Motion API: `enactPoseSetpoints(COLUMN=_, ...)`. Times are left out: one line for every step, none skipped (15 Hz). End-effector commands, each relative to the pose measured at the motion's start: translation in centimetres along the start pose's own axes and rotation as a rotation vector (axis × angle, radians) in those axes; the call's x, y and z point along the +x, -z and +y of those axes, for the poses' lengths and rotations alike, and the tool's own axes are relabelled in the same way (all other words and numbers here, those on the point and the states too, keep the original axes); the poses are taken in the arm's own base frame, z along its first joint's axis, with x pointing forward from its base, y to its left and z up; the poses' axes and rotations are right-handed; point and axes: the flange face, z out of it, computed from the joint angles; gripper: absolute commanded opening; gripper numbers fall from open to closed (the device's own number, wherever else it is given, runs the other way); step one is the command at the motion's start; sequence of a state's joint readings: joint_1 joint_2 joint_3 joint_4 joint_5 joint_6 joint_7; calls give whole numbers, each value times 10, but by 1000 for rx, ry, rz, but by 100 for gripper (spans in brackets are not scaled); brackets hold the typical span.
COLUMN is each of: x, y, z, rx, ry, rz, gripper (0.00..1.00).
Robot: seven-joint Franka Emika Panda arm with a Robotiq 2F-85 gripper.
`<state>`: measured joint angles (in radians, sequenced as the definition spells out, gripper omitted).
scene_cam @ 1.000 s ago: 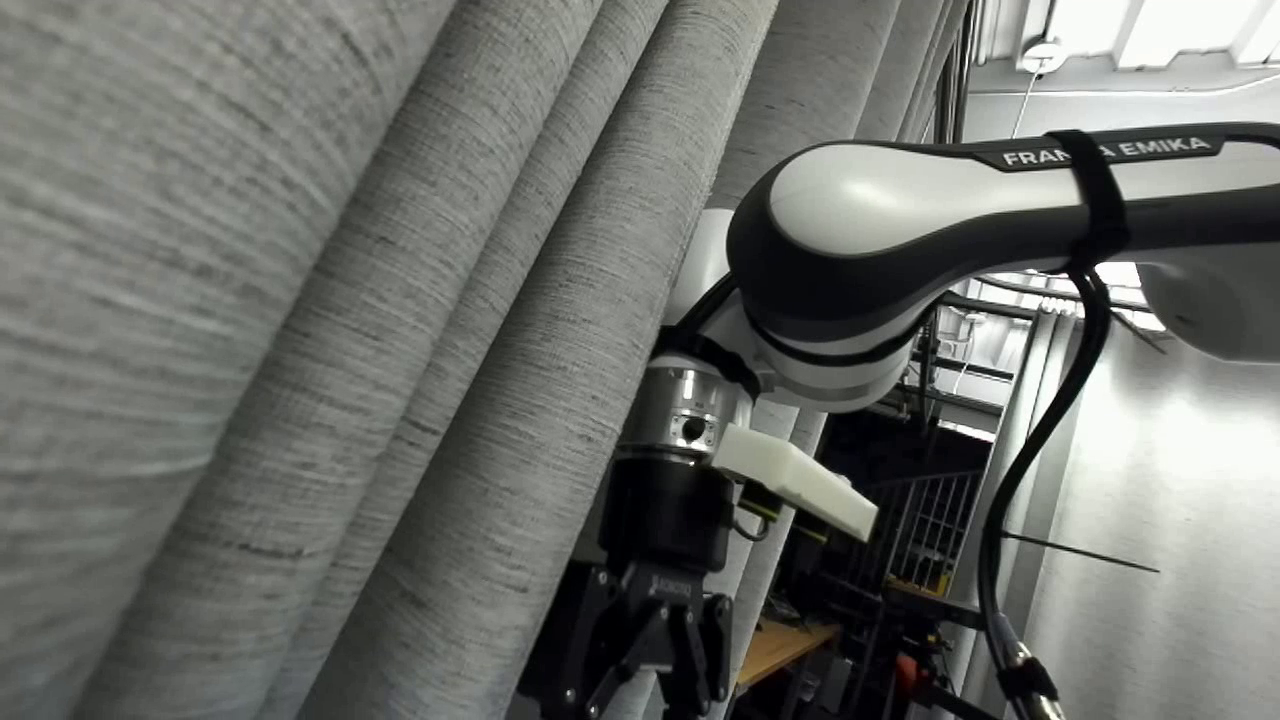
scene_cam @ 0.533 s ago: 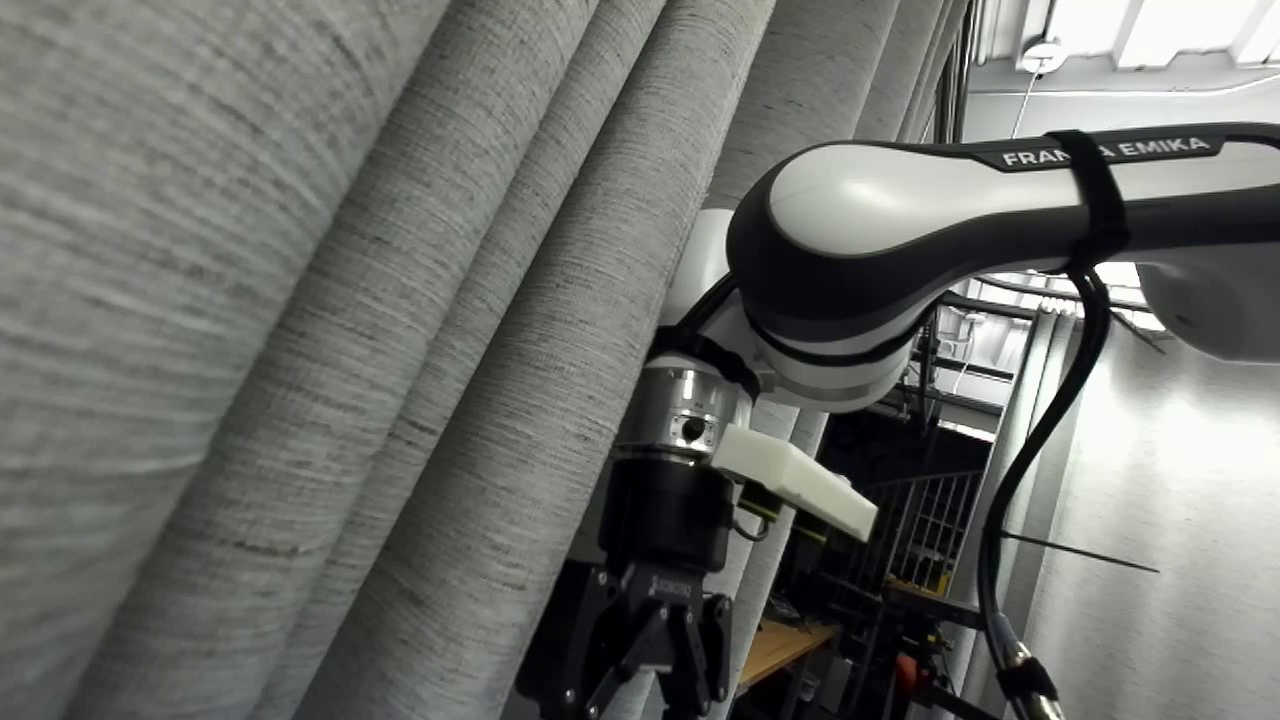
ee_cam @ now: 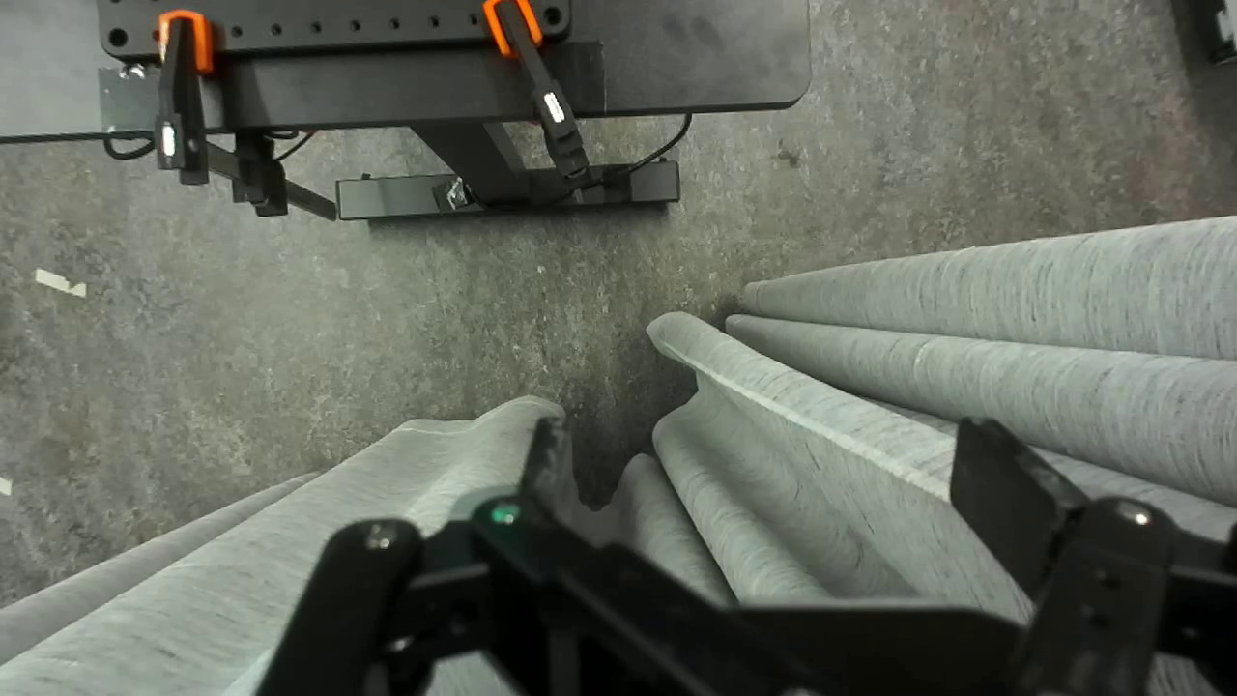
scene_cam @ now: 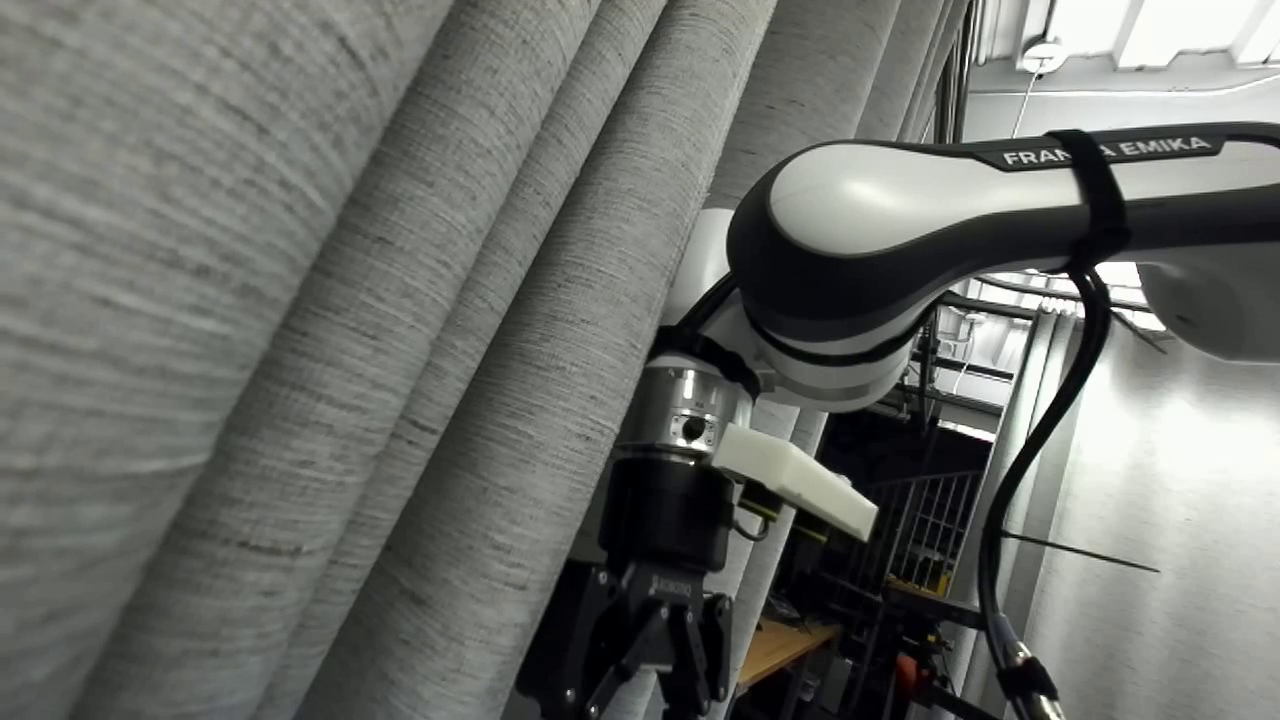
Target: Slide the curtain to the left
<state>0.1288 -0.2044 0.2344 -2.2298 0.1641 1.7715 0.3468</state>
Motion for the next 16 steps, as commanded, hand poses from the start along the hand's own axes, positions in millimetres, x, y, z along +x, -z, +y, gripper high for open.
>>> enactPoseSetpoints(x=0, y=0, z=0, rx=0, ry=0, rz=0, gripper=100)
enactPoseSetpoints(x=0, y=0, z=0, rx=0, ry=0, rz=0, gripper=100)
enactPoseSetpoints(x=0, y=0, z=0, rx=0, ry=0, rz=0, gripper=100)
enactPoseSetpoints(x=0, y=0, z=0, rx=0, ry=0, rz=0, gripper=100)
enactPoseSetpoints(x=-2, y=4, z=6, rx=9, ry=-25, rz=22, gripper=100)
enactPoseSetpoints(x=-3, y=5, z=10, rx=14, ry=-31, rz=37, gripper=100)
enactPoseSetpoints(x=-6, y=8, z=17, rx=19, ry=-62, rz=53, gripper=100)
enactPoseSetpoints(x=-9, y=11, z=21, rx=20, ry=-89, rz=62, gripper=100)
enactPoseSetpoints(x=-13, y=13, z=27, rx=18, ry=-119, rz=69, gripper=100)
enactPoseSetpoints(x=-18, y=14, z=33, rx=20, ry=-144, rz=78, gripper=100)
enactPoseSetpoints(x=-22, y=15, z=38, rx=18, ry=-169, rz=86, gripper=100)
enactPoseSetpoints(x=-28, y=16, z=43, rx=12, ry=-193, rz=93, gripper=100)
enactPoseSetpoints(x=-33, y=18, z=46, rx=7, ry=-216, rz=103, gripper=100)
enactPoseSetpoints(x=-38, y=19, z=50, rx=-2, ry=-235, rz=111, gripper=100)
enactPoseSetpoints(x=-43, y=21, z=53, rx=-12, ry=-254, rz=120, gripper=100)
enactPoseSetpoints(x=-49, y=23, z=57, rx=-26, ry=-276, rz=134, gripper=100)
